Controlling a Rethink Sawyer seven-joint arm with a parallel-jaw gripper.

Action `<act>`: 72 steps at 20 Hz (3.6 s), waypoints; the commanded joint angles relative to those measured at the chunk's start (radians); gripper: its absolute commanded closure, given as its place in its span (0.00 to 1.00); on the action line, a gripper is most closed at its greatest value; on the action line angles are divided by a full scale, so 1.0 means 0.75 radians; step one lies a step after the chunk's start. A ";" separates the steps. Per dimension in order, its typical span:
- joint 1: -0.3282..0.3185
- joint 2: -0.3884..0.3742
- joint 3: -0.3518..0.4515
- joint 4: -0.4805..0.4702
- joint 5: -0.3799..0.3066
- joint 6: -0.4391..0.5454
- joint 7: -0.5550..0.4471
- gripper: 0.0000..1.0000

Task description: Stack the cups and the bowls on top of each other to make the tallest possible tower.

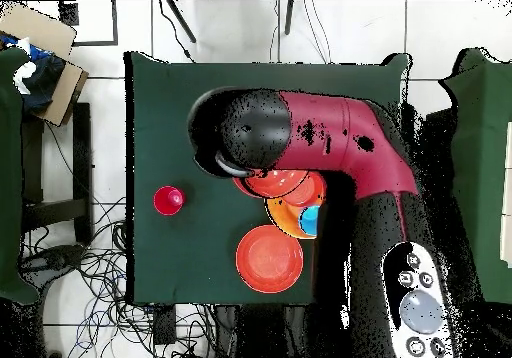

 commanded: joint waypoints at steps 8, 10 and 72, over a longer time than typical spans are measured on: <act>-0.076 0.062 0.090 0.327 -0.049 -0.245 -0.170 1.00; -0.089 0.071 0.096 0.345 -0.053 -0.275 -0.172 1.00; -0.394 0.303 0.299 0.381 -0.268 -0.526 -0.188 1.00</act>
